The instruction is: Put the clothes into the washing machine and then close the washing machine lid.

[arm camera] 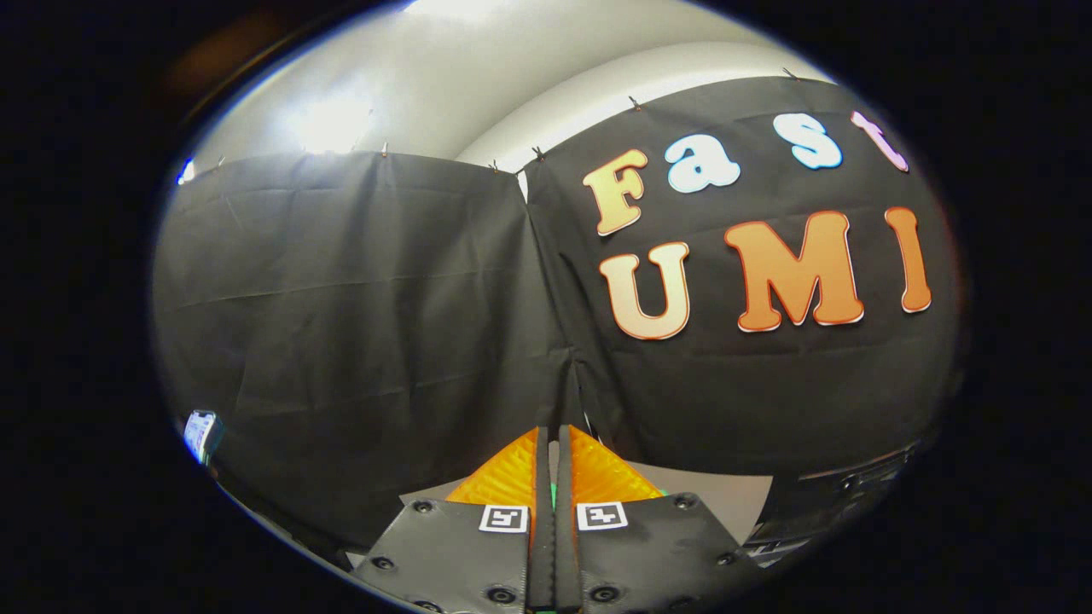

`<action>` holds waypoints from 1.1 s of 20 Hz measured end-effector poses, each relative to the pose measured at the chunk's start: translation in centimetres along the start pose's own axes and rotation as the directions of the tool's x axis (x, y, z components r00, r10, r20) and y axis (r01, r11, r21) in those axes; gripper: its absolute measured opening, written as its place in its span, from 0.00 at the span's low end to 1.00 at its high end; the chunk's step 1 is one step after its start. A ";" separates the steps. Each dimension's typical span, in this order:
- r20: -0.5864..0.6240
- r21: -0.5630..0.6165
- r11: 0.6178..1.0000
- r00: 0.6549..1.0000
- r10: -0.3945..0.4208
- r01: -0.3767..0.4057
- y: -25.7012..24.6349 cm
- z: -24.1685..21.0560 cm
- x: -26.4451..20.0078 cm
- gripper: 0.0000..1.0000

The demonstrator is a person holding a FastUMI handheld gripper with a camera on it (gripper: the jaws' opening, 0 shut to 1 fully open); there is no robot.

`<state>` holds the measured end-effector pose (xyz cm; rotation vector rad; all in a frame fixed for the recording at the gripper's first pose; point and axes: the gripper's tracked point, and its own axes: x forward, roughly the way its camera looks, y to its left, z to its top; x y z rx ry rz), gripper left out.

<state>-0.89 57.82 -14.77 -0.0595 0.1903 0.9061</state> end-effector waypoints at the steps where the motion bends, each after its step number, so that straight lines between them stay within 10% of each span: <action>1: -0.033 0.007 1.000 0.999 -0.007 0.007 -0.2 -0.5 0.0 0.08; 3: -0.094 0.027 0.999 0.995 -0.024 0.027 -0.7 -2.1 0.0 0.08; 8: -0.340 0.024 0.999 0.940 -0.030 0.040 0.9 -10.8 0.5 0.97; 9: -0.366 0.024 0.997 0.929 -0.060 0.074 0.4 -11.9 0.6 0.99; 13: -0.517 -0.102 0.980 0.832 -0.200 0.172 -2.2 -17.8 1.0 0.98; 22: -0.513 0.047 0.990 0.854 -0.090 0.132 -2.6 -18.1 2.2 0.45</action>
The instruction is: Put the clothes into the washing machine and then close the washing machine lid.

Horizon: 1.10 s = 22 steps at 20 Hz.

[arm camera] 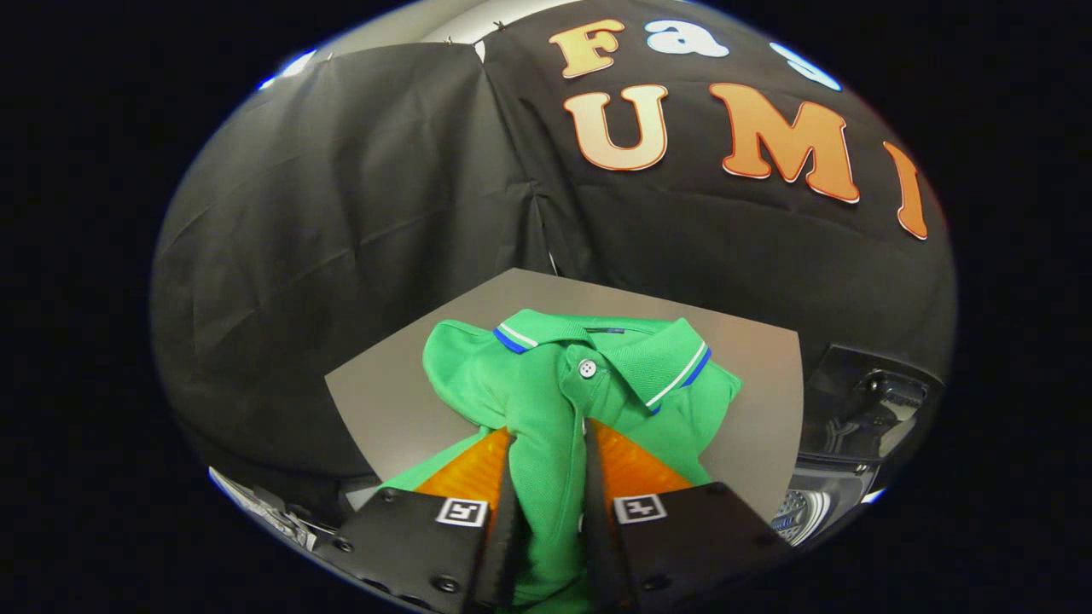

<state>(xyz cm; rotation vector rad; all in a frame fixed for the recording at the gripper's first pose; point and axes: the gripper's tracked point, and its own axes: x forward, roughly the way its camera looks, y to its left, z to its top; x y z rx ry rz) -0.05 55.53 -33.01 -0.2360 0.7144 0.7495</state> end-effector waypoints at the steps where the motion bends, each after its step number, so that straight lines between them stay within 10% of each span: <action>1: 0.018 0.013 1.000 1.000 0.013 -0.013 -0.2 0.4 0.0 0.34; 3: 0.041 0.026 0.999 0.998 0.039 -0.040 0.0 0.6 0.1 0.21; 13: 0.330 0.059 0.995 0.942 0.058 -0.082 -2.4 7.4 -8.4 0.21; 22: 0.443 0.109 0.989 0.885 -0.142 0.104 -14.4 10.4 -18.8 0.20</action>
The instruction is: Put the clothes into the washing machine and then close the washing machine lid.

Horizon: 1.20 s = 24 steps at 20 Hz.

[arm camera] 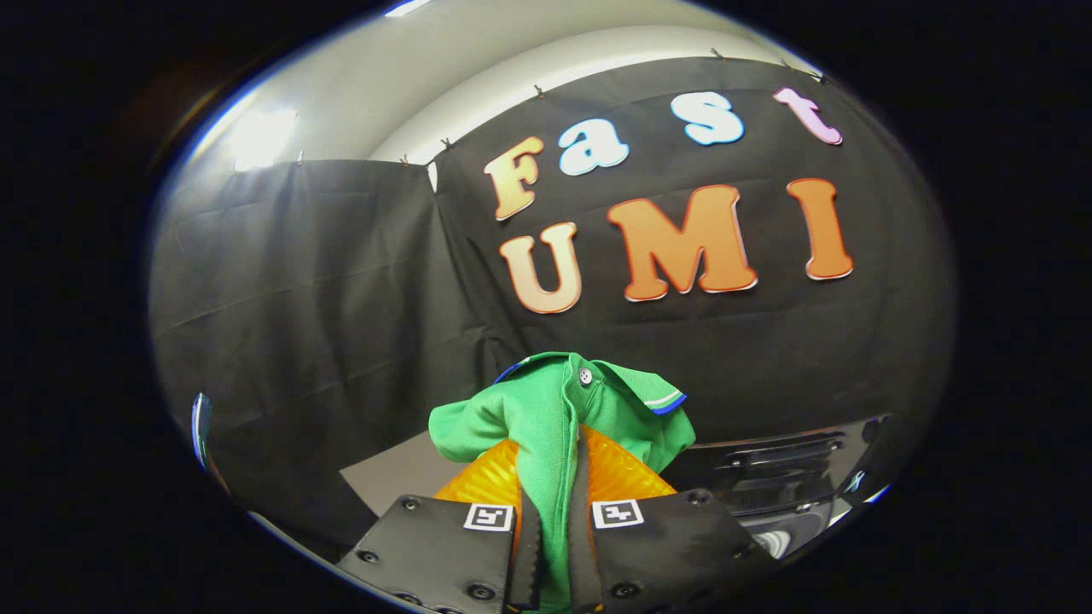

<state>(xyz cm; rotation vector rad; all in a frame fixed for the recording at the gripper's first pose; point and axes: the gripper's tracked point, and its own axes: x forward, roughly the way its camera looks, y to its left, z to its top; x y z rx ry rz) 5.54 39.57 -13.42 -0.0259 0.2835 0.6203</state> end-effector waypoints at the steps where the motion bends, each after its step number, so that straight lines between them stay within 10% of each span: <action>1: 0.005 0.004 1.000 1.000 -0.026 0.026 -1.8 0.3 -0.6 0.20; 12: -0.025 0.072 0.958 0.961 -0.276 0.277 -18.1 -0.9 -7.3 0.20; 24: -0.301 0.122 0.950 0.923 -0.242 0.289 -22.3 -14.7 -2.7 0.21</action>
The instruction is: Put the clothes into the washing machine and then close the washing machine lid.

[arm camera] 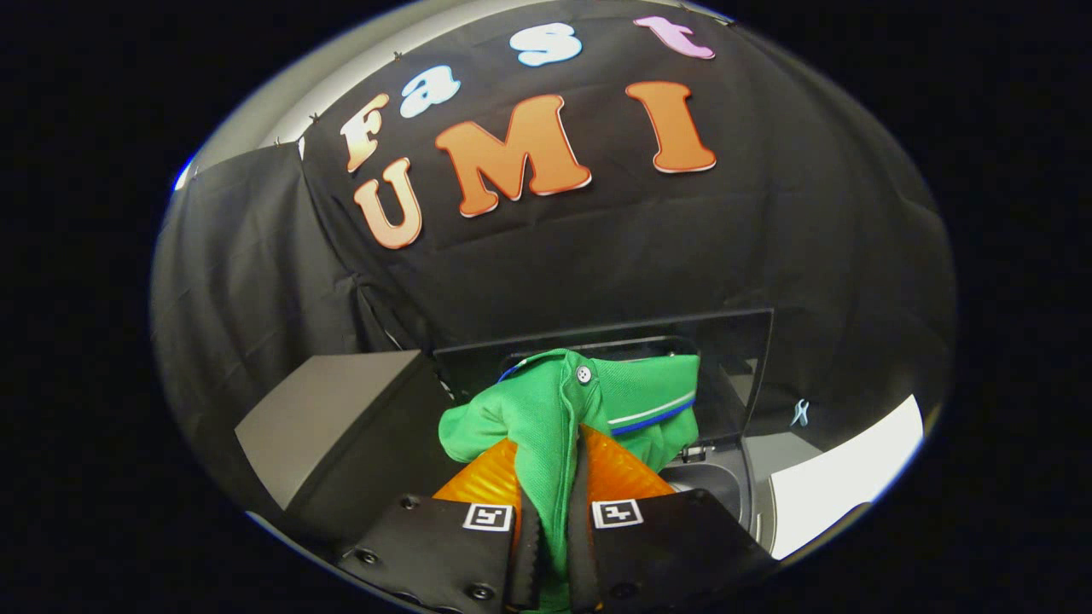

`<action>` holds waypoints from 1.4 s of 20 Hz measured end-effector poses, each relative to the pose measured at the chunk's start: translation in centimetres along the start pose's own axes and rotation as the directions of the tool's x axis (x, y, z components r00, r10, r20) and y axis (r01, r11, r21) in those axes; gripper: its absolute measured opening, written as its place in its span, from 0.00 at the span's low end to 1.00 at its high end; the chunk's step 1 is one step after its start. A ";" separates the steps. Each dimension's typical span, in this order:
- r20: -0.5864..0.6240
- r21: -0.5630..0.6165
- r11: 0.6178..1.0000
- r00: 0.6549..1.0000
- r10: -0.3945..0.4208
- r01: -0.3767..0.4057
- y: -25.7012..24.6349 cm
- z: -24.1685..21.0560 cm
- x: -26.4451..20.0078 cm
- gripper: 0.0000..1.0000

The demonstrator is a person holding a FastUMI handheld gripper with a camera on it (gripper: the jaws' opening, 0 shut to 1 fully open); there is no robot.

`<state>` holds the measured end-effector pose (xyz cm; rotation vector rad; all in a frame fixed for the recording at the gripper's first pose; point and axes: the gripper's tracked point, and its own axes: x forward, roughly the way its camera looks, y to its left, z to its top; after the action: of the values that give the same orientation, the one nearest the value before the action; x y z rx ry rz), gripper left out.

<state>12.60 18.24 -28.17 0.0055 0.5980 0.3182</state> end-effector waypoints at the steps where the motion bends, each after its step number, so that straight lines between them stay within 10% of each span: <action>1: -0.032 0.000 1.000 0.999 -0.004 0.004 -0.3 -1.2 1.1 0.21; 17: -0.399 -0.077 0.997 0.917 -0.031 0.000 -2.0 -16.5 9.5 0.21; 28: -0.616 -0.058 0.996 0.782 -0.091 0.069 -4.4 -24.6 10.7 0.21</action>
<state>8.60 15.13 -54.89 -0.1636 1.2505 0.2424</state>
